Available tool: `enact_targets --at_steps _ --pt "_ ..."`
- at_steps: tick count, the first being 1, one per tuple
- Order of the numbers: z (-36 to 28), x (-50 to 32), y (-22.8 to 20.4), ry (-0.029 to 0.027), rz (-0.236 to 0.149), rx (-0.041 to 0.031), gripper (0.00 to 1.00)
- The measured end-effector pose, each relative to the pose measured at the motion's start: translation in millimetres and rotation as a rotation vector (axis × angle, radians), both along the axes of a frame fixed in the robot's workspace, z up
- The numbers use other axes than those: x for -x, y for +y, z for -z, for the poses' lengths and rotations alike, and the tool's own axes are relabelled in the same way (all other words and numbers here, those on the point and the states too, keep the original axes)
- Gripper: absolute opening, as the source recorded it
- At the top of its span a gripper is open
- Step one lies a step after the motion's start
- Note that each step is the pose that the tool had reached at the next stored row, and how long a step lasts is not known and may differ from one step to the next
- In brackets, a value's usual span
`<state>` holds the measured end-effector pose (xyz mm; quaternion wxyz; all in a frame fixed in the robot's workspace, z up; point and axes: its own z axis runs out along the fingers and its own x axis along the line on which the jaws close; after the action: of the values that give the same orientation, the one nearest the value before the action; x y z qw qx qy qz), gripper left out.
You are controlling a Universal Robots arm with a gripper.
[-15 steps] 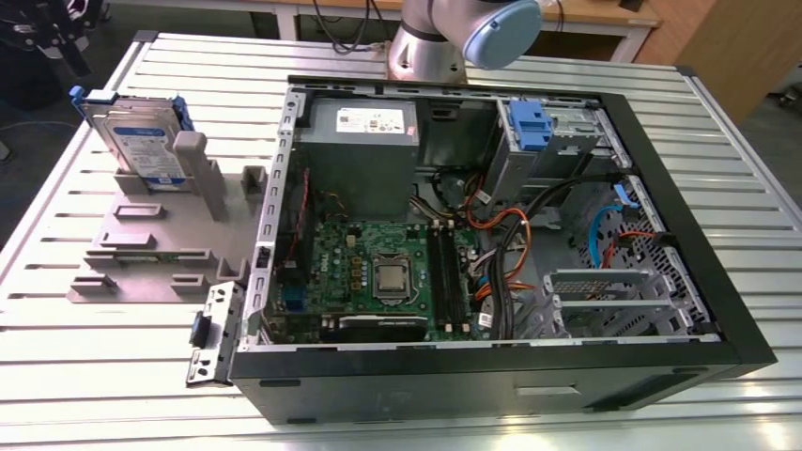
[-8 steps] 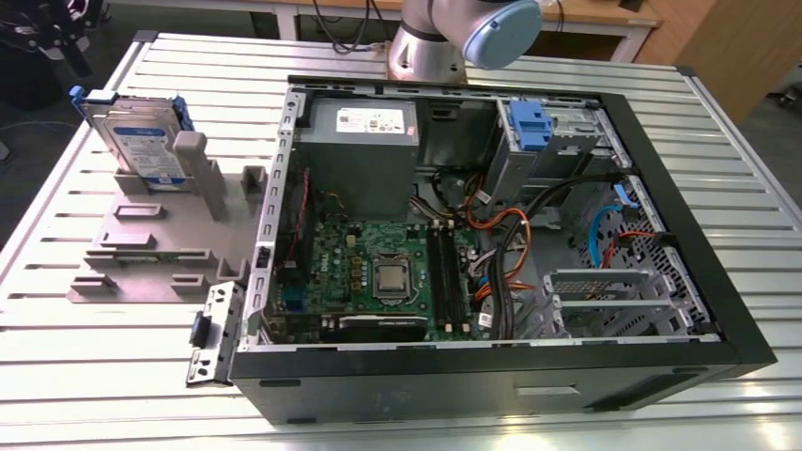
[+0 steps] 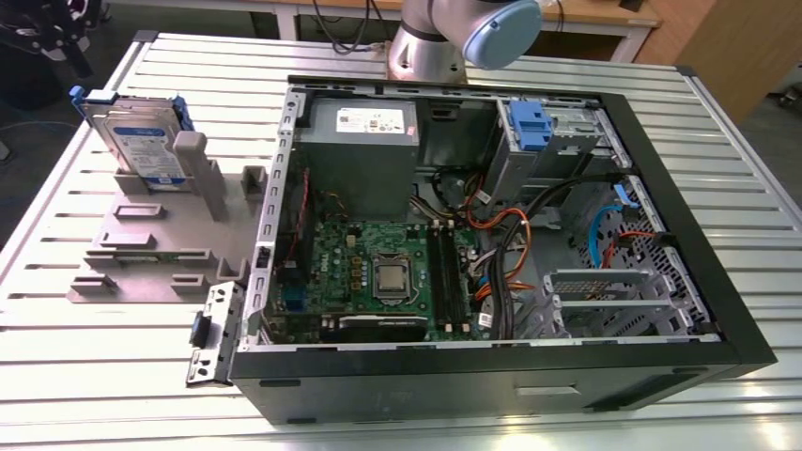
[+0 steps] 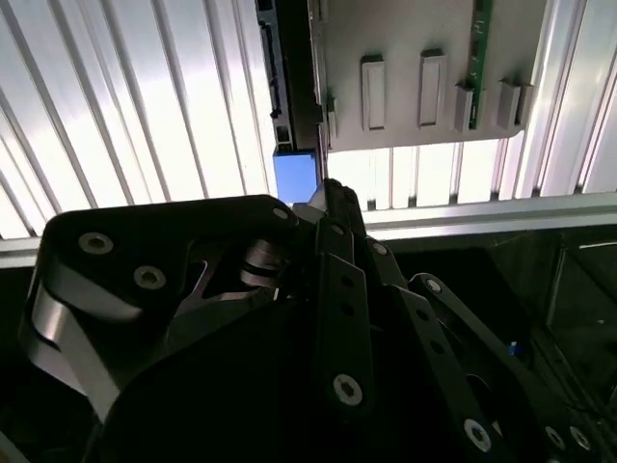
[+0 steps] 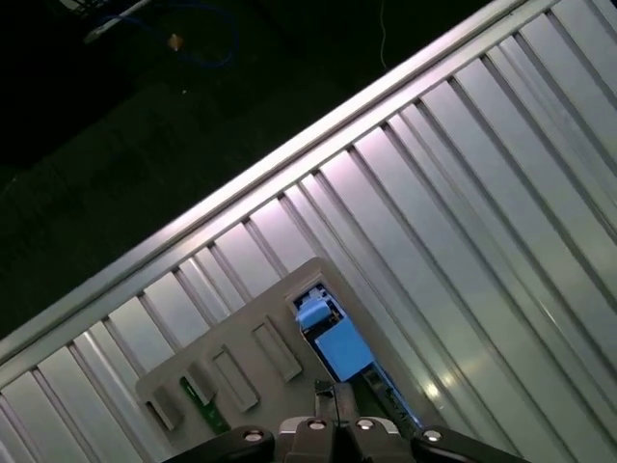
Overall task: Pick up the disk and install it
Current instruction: 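Pick up the disk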
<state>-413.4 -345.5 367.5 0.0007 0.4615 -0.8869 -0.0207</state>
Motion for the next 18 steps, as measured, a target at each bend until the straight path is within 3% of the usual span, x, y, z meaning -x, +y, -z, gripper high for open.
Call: enact_targets --at_steps 18 --pt "1.7 0.0 0.0 -0.0002 -0.304 0.0001 0.11"
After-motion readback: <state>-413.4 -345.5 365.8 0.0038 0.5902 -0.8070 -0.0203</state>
